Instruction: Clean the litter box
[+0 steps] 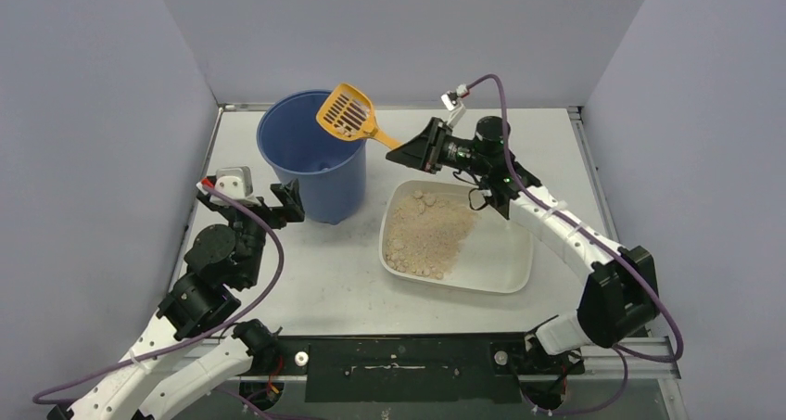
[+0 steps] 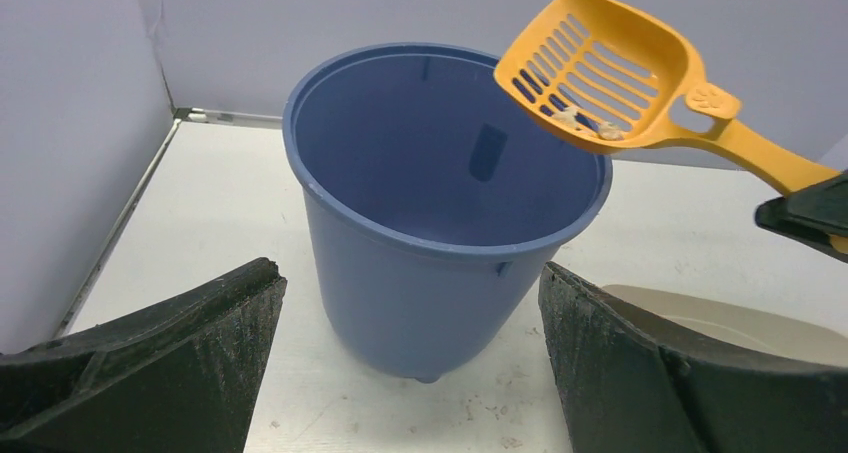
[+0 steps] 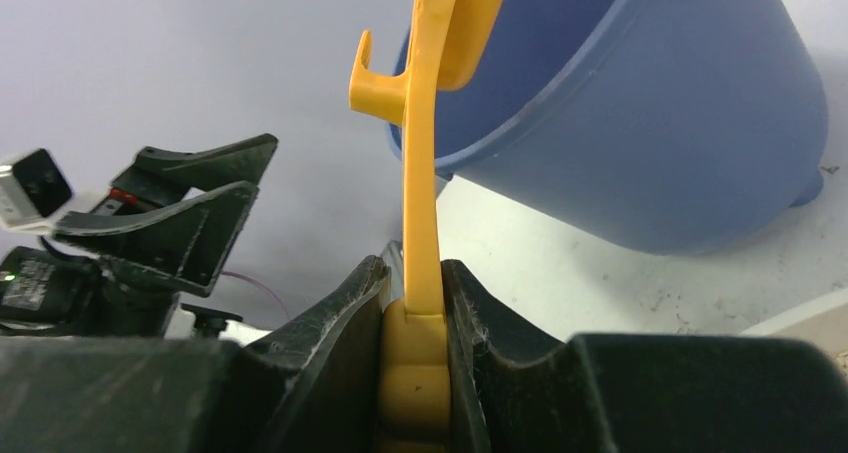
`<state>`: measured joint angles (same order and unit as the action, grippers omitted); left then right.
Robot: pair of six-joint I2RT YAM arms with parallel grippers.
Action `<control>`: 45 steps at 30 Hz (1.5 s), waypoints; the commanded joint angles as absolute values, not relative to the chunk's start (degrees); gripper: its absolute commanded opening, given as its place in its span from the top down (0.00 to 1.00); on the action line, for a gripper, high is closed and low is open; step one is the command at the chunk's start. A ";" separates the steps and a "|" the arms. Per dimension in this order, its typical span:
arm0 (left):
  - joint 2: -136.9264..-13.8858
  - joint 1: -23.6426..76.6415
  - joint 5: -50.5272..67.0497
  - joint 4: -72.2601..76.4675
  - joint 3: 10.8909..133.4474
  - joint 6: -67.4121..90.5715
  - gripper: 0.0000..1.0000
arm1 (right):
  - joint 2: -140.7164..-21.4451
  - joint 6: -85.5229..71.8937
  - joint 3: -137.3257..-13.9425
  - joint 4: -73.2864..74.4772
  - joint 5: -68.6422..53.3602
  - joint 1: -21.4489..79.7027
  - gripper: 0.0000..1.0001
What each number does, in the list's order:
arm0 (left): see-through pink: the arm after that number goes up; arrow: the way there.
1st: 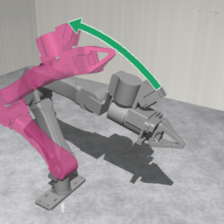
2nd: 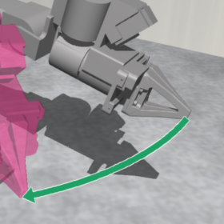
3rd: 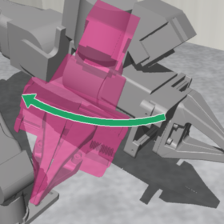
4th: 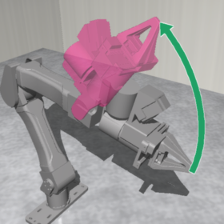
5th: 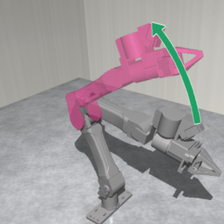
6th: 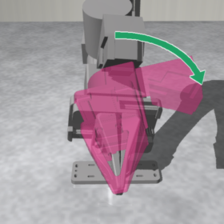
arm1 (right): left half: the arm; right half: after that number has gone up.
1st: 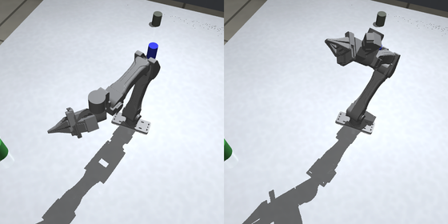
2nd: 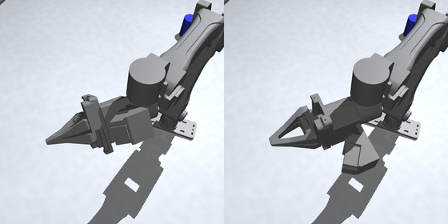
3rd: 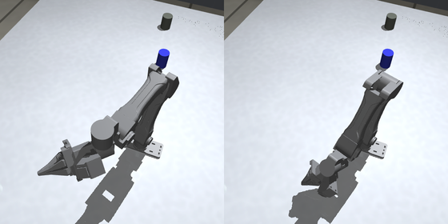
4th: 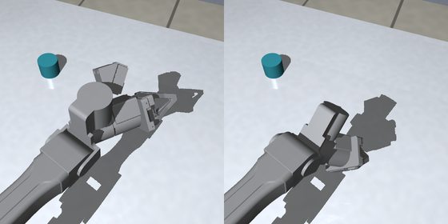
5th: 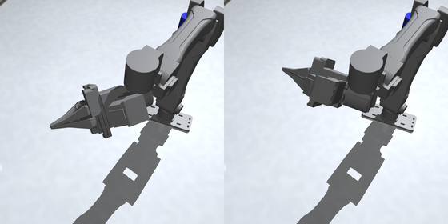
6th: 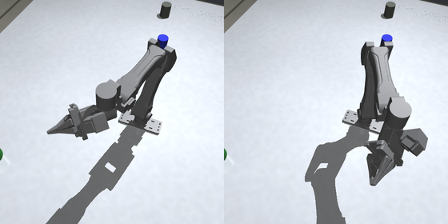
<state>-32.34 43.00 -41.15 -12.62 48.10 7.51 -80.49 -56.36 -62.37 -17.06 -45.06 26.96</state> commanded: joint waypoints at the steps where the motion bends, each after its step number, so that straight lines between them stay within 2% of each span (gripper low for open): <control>1: -31.18 42.39 -43.01 -9.48 47.59 8.17 0.03 | -85.29 -40.62 -74.22 -5.24 -42.63 30.07 1.00; 7: -30.55 42.02 -43.11 -9.58 47.41 8.17 0.03 | -91.52 -16.45 -91.46 17.96 -30.20 35.65 1.00; 11: -30.03 41.82 -43.47 -9.59 47.23 8.17 0.03 | -93.25 -2.72 -96.71 23.83 -17.93 39.94 1.00; 21: -28.60 41.72 -44.93 -9.39 46.97 7.91 0.03 | -89.20 35.66 -89.45 14.83 6.34 53.17 1.00; 25: -28.36 41.75 -45.22 -9.23 46.89 7.87 0.03 | -88.06 45.36 -86.71 10.84 12.90 54.86 1.00; 45: -30.21 41.38 -44.41 -9.16 46.80 7.56 0.03 | -81.92 40.46 -81.39 6.48 6.97 55.90 1.00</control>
<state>-29.58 41.85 -44.58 -11.84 46.61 7.86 -87.53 43.62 -82.70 10.70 9.47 55.59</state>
